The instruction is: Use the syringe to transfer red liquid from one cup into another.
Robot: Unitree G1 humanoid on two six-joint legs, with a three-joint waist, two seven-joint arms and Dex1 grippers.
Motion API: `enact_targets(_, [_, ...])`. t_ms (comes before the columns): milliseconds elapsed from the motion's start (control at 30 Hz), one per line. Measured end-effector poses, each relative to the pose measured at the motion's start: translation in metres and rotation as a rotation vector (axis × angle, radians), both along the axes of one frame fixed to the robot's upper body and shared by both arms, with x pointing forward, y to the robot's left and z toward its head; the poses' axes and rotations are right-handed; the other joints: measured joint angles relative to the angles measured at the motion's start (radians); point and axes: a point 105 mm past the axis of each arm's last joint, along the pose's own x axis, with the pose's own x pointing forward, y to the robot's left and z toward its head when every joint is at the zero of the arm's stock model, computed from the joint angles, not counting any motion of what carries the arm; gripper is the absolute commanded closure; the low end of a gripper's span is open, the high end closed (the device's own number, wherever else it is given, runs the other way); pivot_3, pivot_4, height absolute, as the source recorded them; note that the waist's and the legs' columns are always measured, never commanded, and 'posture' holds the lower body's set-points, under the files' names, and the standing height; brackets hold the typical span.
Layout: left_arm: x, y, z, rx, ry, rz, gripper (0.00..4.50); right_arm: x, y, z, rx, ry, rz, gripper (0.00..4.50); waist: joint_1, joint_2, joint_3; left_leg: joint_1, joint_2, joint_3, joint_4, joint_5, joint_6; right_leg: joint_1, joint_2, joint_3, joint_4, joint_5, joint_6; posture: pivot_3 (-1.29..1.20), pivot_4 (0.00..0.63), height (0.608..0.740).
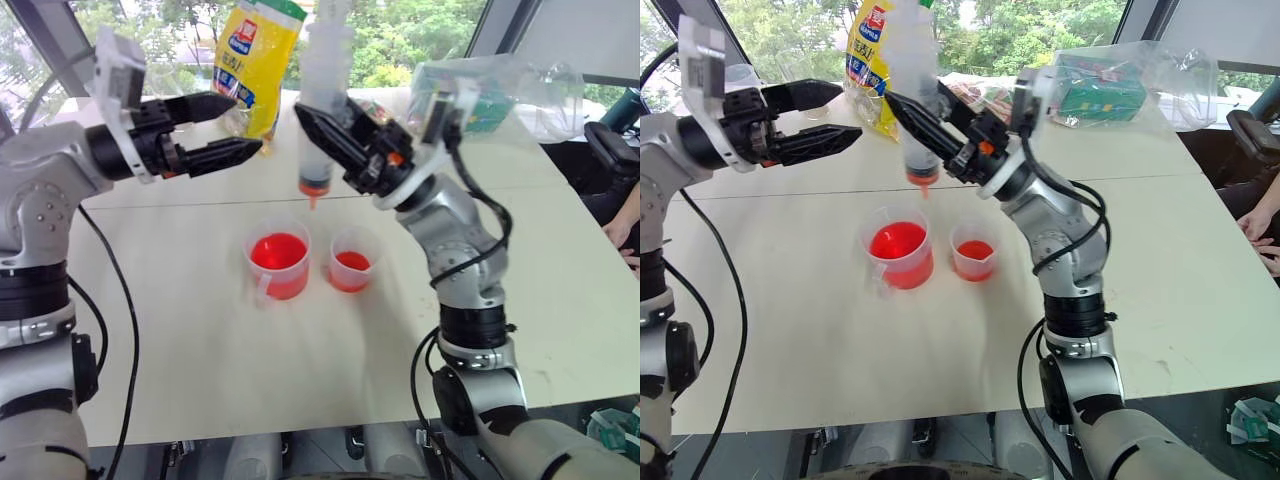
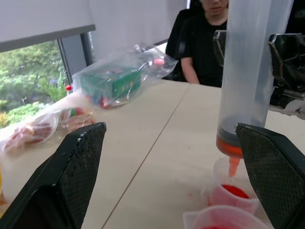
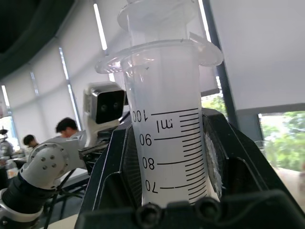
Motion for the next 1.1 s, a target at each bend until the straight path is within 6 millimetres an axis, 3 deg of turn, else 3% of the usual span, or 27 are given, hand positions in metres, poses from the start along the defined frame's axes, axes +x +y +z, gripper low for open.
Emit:
enact_targets(267, [0.004, -0.027, 0.008, -0.035, 0.001, -0.149, 0.04, 0.0, -0.01, -0.049, -0.046, 0.126, -0.088, 3.11, 0.001, 0.0, 0.0, 0.0, 0.0, 0.001, 0.001, 0.0, 0.001, 0.0, 0.0, 0.0, 0.001, 0.0, 0.001, 0.0, 0.15, 0.74])
enact_targets(1100, [-0.024, -0.085, 0.007, -0.035, 0.03, -0.476, 0.04, 0.007, -0.025, -0.084, -0.1, 0.148, -0.195, 3.11, 0.002, 0.0, 0.0, 0.0, 0.0, -0.001, 0.005, -0.001, 0.001, 0.002, 0.002, 0.001, 0.002, -0.001, 0.002, 0.0, 0.15, 0.74])
